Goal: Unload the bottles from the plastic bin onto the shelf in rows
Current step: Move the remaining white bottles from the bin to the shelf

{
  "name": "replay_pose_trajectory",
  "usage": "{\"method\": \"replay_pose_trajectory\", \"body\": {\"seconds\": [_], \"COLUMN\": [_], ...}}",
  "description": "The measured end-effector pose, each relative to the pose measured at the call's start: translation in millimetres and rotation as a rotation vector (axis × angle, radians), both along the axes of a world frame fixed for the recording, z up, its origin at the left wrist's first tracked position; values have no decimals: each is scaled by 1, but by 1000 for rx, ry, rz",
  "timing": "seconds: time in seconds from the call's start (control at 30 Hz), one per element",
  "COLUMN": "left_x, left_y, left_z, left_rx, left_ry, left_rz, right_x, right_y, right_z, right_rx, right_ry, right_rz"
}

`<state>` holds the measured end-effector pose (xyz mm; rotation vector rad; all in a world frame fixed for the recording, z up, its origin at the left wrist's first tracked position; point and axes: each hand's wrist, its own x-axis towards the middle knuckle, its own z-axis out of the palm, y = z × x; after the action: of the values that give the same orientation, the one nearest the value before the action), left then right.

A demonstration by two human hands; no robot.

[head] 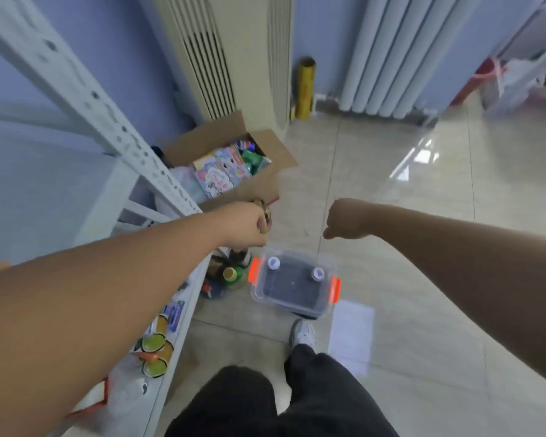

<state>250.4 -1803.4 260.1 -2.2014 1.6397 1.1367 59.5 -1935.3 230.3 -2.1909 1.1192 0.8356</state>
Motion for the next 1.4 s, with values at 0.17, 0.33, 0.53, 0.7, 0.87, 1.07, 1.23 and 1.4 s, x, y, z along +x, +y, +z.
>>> {"method": "replay_pose_trajectory", "body": {"seconds": [0.17, 0.33, 0.53, 0.7, 0.87, 1.07, 1.23, 1.4], "left_x": [-11, -14, -14, -17, -29, -32, -38, -37], "left_y": [-7, -30, -46, -41, -34, -33, -28, -22], "left_z": [-115, -236, -342, -404, -444, -477, -512, -508], "left_rx": [107, 160, 180, 231, 202, 231, 183, 100], "left_ry": [62, 80, 95, 102, 53, 39, 39, 77], "left_rz": [-41, -62, 14, 31, 83, 83, 121, 150], "right_x": [-25, -35, -21, -13, -9, -3, -9, -15], "right_y": [21, 37, 37, 40, 43, 48, 46, 49], "right_z": [-102, -208, -308, -367, -410, -449, -475, -467], "right_rx": [120, 198, 242, 224, 193, 180, 115, 121], "right_ry": [12, -29, -38, 6, 11, 48, 44, -37], "right_rz": [-160, -459, -648, -819, -947, -875, -819, -808]}}
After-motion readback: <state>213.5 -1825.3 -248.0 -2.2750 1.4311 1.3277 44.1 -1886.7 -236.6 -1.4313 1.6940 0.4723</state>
